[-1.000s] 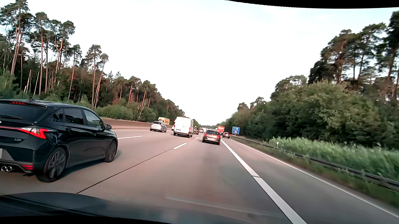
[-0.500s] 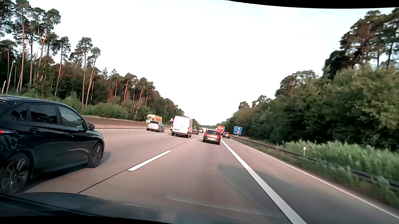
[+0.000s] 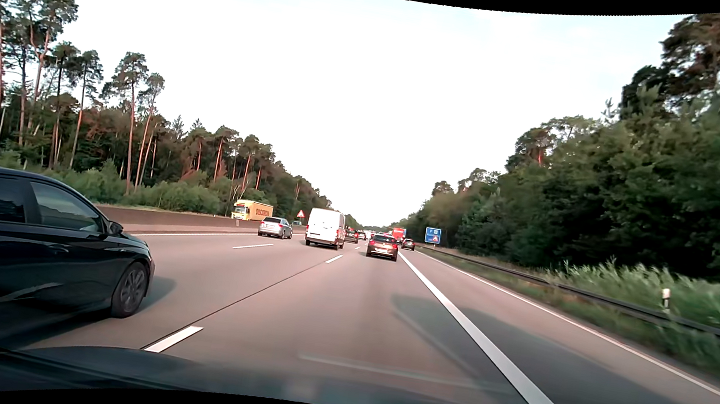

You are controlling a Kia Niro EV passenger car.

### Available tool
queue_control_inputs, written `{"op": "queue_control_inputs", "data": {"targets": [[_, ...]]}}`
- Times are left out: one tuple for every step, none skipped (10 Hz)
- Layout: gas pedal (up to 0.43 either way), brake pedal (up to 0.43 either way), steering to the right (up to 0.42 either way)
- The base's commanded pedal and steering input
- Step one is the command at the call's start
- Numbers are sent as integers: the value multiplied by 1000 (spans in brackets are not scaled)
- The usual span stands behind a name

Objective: Follow the waypoints while adhering to traffic rules and regulations

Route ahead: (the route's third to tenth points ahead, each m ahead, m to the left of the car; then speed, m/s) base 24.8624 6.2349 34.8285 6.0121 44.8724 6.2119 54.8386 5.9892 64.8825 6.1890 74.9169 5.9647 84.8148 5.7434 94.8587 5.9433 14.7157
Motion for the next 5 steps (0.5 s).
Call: {"op": "queue_control_inputs", "data": {"targets": [[0, 0, -4], [0, 0, -4], [0, 0, -4], [0, 0, -4], [0, 0, -4]]}}
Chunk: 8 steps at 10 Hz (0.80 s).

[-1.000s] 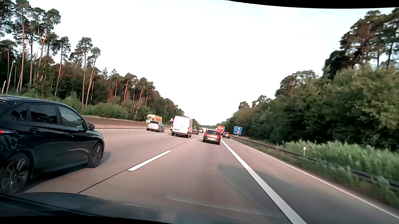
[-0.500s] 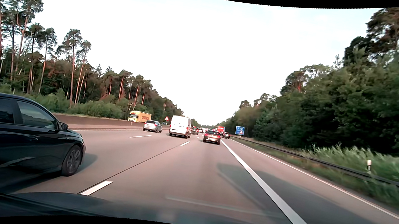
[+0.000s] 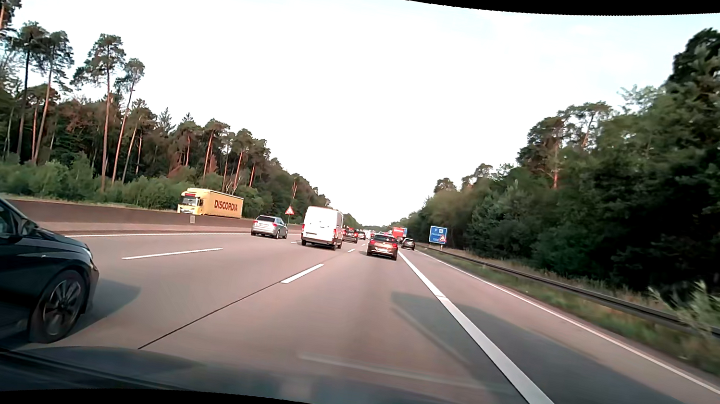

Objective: Follow the waypoints while adhering to traffic rules and regulations

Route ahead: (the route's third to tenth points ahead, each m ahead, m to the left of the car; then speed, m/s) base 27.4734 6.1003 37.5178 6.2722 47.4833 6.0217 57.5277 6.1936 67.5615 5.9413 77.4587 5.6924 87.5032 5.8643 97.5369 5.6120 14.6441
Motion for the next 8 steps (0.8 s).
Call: {"op": "queue_control_inputs", "data": {"targets": [[0, 0, -4], [0, 0, -4], [0, 0, -4], [0, 0, -4], [0, 0, -4], [0, 0, -4], [0, 0, -4], [0, 0, -4]]}}
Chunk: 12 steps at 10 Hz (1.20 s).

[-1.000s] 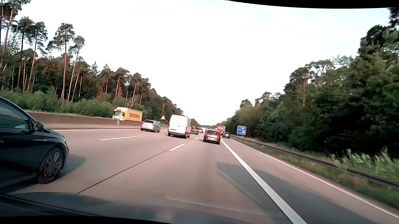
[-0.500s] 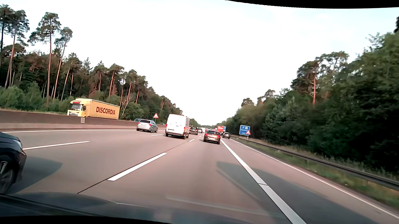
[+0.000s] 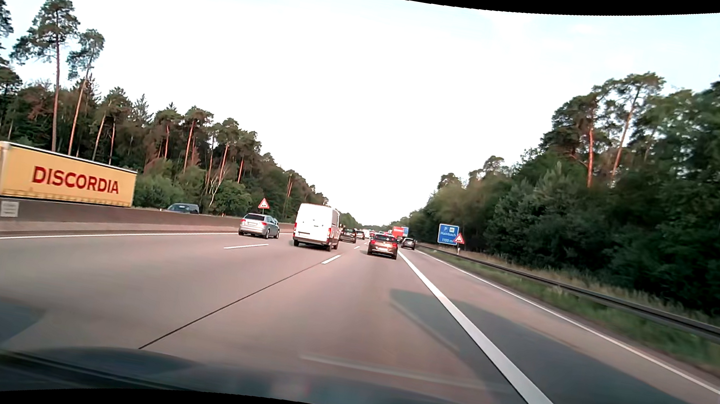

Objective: Follow the waypoints while adhering to traffic rules and regulations

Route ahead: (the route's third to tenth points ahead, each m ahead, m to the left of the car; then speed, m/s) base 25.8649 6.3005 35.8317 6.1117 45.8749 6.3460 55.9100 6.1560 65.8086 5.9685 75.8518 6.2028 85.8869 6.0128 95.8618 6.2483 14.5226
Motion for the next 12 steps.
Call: {"op": "queue_control_inputs", "data": {"targets": [[0, 0, -4], [0, 0, -4], [0, 0, -4], [0, 0, -4], [0, 0, -4], [0, 0, -4], [0, 0, -4], [0, 6, -4], [0, 18, -4], [0, 37, -4], [0, 55, -4], [0, 61, -4]]}}
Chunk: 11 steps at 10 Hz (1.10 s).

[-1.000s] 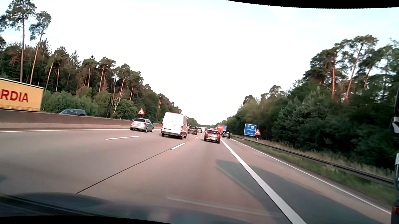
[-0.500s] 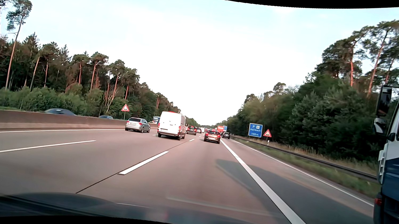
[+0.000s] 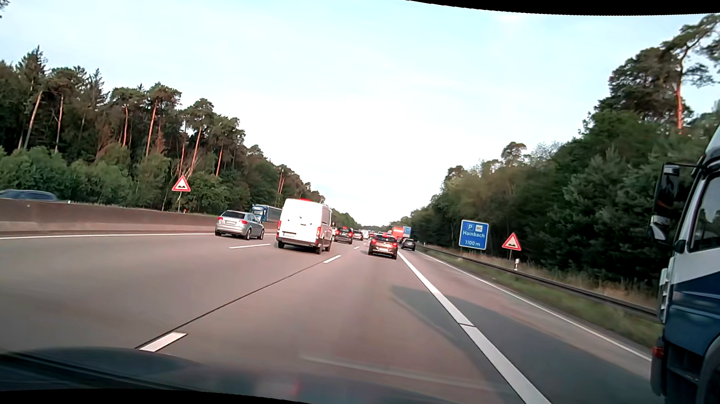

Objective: Follow the waypoints while adhering to traffic rules and regulations

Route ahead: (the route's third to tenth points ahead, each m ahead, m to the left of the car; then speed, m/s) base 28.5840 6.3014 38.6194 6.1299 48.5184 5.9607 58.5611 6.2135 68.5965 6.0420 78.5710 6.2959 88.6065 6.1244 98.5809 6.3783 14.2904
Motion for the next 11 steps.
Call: {"op": "queue_control_inputs", "data": {"targets": [[0, 61, -4], [0, 61, -4], [0, 67, -4], [0, 73, -4], [0, 79, -4], [0, 79, -4], [0, 85, -4], [0, 85, -4], [0, 98, -4], [0, 98, -4], [0, 98, -4]]}}
